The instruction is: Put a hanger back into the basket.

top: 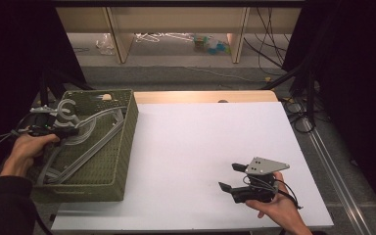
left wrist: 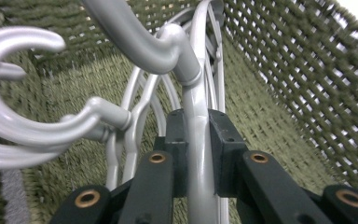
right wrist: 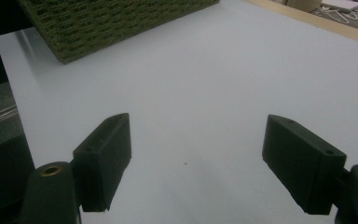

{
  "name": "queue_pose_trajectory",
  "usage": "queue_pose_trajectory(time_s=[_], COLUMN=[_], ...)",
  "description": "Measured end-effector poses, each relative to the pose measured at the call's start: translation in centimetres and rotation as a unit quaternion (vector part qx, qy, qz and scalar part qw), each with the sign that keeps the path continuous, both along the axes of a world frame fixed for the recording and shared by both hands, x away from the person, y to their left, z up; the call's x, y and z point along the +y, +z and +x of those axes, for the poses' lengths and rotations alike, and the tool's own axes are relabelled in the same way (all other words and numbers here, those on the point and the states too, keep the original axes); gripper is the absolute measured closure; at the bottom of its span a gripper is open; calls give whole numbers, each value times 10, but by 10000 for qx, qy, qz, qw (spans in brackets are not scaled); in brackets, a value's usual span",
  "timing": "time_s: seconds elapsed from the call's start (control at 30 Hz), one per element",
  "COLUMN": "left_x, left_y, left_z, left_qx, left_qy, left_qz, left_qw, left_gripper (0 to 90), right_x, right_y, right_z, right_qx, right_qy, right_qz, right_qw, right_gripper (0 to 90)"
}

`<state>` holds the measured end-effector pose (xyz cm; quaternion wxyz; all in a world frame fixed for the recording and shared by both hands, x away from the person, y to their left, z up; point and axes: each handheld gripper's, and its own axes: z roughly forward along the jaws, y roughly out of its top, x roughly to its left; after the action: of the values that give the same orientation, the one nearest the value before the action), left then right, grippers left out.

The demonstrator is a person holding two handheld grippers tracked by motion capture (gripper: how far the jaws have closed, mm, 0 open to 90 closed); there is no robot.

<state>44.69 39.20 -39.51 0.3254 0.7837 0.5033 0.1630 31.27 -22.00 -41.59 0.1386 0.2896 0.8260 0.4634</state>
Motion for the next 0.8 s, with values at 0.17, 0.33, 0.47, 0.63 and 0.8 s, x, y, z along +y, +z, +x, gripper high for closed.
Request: queue_pose_trajectory(time_s=[0.17,0.33,0.47,0.63,0.8], left_x=[1,6,6,1,-8], left_y=[-10,-8,-2,9,26], left_z=[0,-3,-9,-26,-46], left_qx=[104,-28,-308,-660,-1030], left_qy=[113,446,764,904,754], left_qz=[39,10,-115,-231,-339], left_qw=[9999,9990,9965,9934,9912], left_gripper=[787,728,646,552,486], right_x=[0,-1,-1,-1,0], right_y=[0,0,1,0,-1], right_z=[0,0,1,0,1], right_qx=[-20,-22,-32,-20,-21], right_qy=[-1,-15,-15,-31,-41], right_qz=[-7,4,13,21,15], right_qw=[10000,10000,10000,10000,10000], right_gripper=[249,249,249,249,248])
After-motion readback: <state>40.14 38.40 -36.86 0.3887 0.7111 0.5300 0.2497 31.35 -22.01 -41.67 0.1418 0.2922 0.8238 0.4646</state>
